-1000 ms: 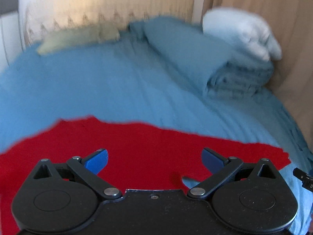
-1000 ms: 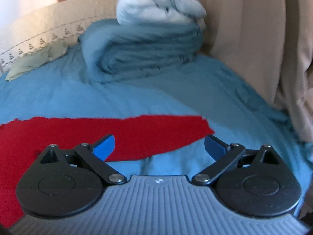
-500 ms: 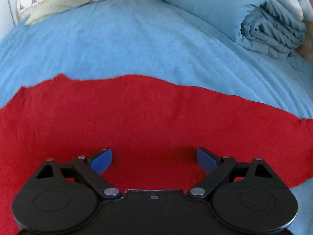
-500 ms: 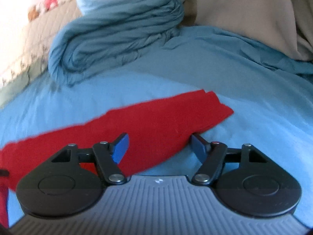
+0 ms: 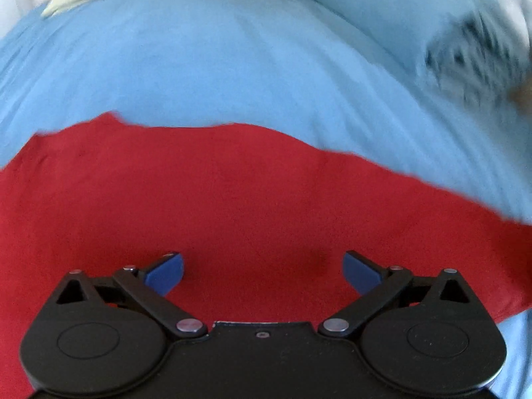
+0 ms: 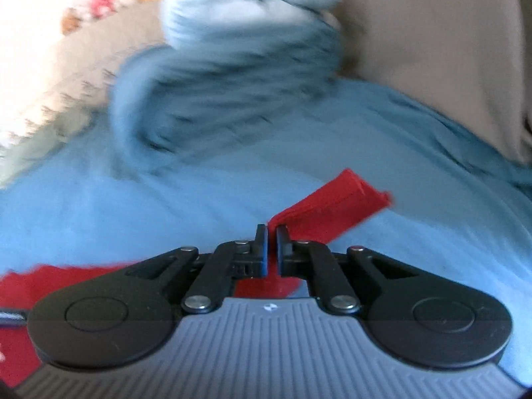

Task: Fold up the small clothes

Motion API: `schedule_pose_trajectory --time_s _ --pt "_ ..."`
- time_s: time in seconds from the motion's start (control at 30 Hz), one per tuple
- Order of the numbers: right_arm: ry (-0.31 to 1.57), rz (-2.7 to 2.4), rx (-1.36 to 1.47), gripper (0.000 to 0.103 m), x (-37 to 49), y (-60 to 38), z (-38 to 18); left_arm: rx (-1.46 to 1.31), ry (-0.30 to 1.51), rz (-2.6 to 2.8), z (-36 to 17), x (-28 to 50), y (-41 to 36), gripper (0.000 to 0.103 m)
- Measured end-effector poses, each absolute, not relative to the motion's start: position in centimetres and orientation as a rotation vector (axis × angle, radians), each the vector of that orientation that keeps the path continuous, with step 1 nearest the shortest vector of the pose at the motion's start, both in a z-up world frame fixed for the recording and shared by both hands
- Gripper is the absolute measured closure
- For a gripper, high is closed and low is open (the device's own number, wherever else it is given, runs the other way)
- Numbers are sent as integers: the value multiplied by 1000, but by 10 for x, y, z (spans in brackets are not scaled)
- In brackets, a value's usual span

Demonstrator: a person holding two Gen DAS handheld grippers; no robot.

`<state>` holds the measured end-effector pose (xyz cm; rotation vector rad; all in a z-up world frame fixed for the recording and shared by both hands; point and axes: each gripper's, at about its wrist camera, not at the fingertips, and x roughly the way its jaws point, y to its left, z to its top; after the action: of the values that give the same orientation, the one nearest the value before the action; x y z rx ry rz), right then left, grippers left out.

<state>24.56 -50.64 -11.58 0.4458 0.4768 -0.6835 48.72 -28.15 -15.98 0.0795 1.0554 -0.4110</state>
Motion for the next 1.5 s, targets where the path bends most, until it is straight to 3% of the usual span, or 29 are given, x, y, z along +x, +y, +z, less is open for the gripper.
schedule_pose_trajectory --time_s 0.2,0.33,0.47,0.6,0.83,0.9,0.93,0.97,1.03,1.23,1.37,1.5 --pt "332 -406 380 83 313 -414 -31 -19 976 -307 -109 474 -172 0" --pt "297 -131 386 83 370 -317 -13 0 861 -181 -83 454 -83 0" --pt "366 108 326 83 418 -199 -51 -2 822 -44 -85 432 -4 0" --pt "557 193 220 83 445 -103 -128 -19 878 -9 -105 414 55 0" --pt "624 207 116 79 429 -58 -179 -115 944 -99 -127 404 85 0" --pt "623 222 96 72 424 -56 -181 -151 953 -127 -127 408 80 0" --pt "620 239 85 57 423 -56 -179 -162 949 -139 -127 408 77 0" --pt "614 253 70 34 417 -57 -177 -166 942 -149 -126 404 75 0" --pt "582 270 28 17 415 -66 -166 -163 924 -176 -122 405 65 0" --pt "570 285 -49 16 369 -105 -142 -254 917 -272 -137 419 34 2" --pt "583 249 -50 16 332 -135 -149 -360 949 -312 -157 435 9 31" --pt "591 204 -29 16 307 -160 -160 -394 917 -263 -165 449 -8 31"
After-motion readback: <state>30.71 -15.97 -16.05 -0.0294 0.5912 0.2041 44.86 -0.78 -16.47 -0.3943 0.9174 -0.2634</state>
